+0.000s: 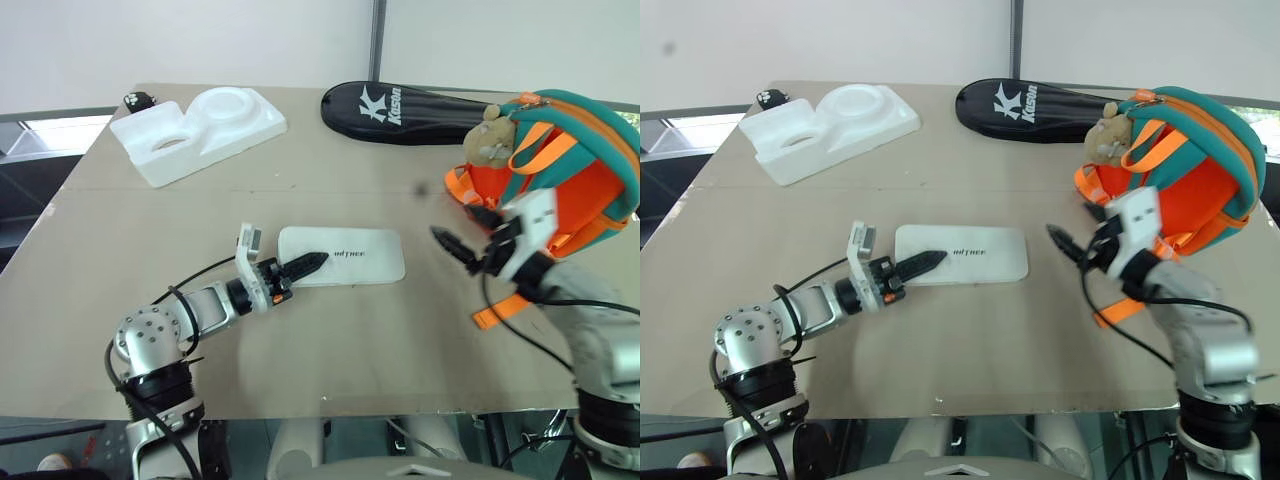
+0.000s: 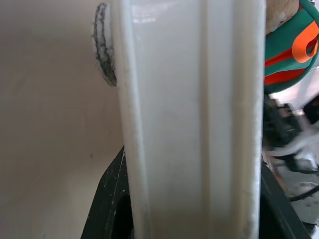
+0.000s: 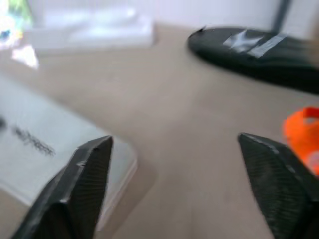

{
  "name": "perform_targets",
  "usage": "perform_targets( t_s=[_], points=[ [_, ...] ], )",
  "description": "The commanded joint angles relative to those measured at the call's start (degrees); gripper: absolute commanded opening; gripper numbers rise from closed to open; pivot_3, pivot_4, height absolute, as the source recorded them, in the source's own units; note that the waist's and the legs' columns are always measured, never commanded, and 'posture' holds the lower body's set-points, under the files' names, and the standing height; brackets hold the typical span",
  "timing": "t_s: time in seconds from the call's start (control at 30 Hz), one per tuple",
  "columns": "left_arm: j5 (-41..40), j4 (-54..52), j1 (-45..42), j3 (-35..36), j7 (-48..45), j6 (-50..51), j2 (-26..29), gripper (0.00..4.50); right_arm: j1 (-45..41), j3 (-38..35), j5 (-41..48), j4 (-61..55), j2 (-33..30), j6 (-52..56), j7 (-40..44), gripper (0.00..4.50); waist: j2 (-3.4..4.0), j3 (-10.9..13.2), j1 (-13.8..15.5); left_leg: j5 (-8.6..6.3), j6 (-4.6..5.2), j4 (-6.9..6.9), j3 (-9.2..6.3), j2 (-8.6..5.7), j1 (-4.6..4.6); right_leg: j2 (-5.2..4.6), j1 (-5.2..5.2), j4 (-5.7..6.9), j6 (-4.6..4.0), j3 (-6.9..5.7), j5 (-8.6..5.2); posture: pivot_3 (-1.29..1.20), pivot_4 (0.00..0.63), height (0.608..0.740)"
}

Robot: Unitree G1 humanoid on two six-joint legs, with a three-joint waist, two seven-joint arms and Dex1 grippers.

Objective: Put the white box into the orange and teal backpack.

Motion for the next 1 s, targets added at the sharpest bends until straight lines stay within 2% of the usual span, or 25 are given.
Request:
perform_targets(
  t_s=[0.03, 0.17, 0.27, 0.33, 0.47, 0.63, 0.73, 0.97, 1.0],
  points=[
    [-0.3, 0.9, -2.6, -1.3, -1.8, -3.1, 0.3, 1.08, 0.6, -4.8, 4.5, -7.3, -5.7, 7.1, -1.4, 4.50, 0.03, 0.0, 0.0, 0.00, 0.00, 0.00, 0.00, 0.00, 0.00, 0.00, 0.00, 0.00, -0.11, 0.00, -0.06, 0.00, 0.150, 0.740],
    [1.4, 1.8, -3.4, -4.5, -3.7, -4.0, 1.8, 1.08, 0.9, -12.1, 9.9, -8.4, -12.8, 17.4, -2.6, 4.50, 0.03, 0.0, -0.2, 0.00, 0.01, -0.03, 0.09, -0.02, -0.01, -0.02, 0.00, -0.06, -0.13, 0.07, -0.08, 0.00, 0.150, 0.740],
    [2.4, 2.4, -3.8, -5.7, -4.4, -5.4, 2.5, 1.08, -0.2, -14.1, 12.4, -5.8, -13.3, 22.1, -5.1, 4.50, 0.01, 0.0, -0.2, 0.00, 0.01, -0.07, 0.10, -0.02, -0.01, -0.01, -0.01, -0.07, -0.13, 0.09, -0.08, 0.00, 0.150, 0.740],
    [3.2, 2.4, -3.8, -6.5, -4.8, -6.4, 2.7, 1.08, -1.7, -10.7, 7.9, -2.6, -13.4, 19.1, -8.3, 4.50, 0.01, 0.0, -0.4, 0.00, 0.01, -0.09, 0.10, -0.01, 0.00, 0.01, -0.02, -0.06, -0.13, 0.09, -0.08, 0.00, 0.150, 0.740],
    [4.5, -1.6, -0.6, -9.9, -6.7, -7.4, 3.4, 1.08, -9.6, -3.0, -1.5, 10.3, -8.5, 9.4, -15.9, 4.50, 0.01, 0.0, -0.6, 0.00, 0.01, -0.07, 0.23, -0.01, 0.10, 0.02, -0.03, -0.06, -0.13, 0.27, -0.07, 0.00, 0.150, 0.740],
    [4.8, -4.0, 1.5, -10.2, -6.4, -9.6, 3.6, 1.08, -19.5, 3.5, -9.7, 22.8, -6.3, -2.1, -17.9, 4.50, 0.02, 0.0, -0.4, 0.00, 0.01, -0.09, 0.29, -0.04, -0.03, 0.01, -0.14, -0.05, 0.09, 0.32, 0.05, 0.00, 0.150, 0.740],
    [4.7, -4.7, 2.2, -9.4, -5.0, -10.9, 3.0, 1.08, -23.5, 6.0, -12.4, 28.8, -5.0, -7.5, -17.3, 3.62, 0.03, 0.0, -0.3, 0.00, 0.01, -0.21, 0.28, -0.04, -0.07, 0.02, -0.21, -0.06, 0.11, 0.30, 0.06, 0.00, 0.150, 0.740],
    [4.8, -5.8, 3.8, -8.3, -4.6, -14.1, 3.1, 1.08, -25.5, 9.0, -13.6, 32.0, -4.3, -16.3, -11.1, 0.28, 0.04, 0.0, -0.5, 0.00, 0.01, -0.25, 0.28, -0.03, -0.07, 0.02, -0.21, -0.06, 0.12, 0.30, 0.06, 0.00, 0.150, 0.740],
    [5.1, -5.9, 3.8, -7.7, -4.5, -15.7, 3.0, 1.08, -26.0, 9.3, -12.7, 31.7, -3.9, -17.8, -9.1, 0.06, 0.04, 0.0, -0.6, 0.00, 0.01, -0.25, 0.28, -0.03, -0.07, 0.02, -0.21, -0.06, 0.12, 0.30, 0.06, 0.00, 0.150, 0.740]
  ],
)
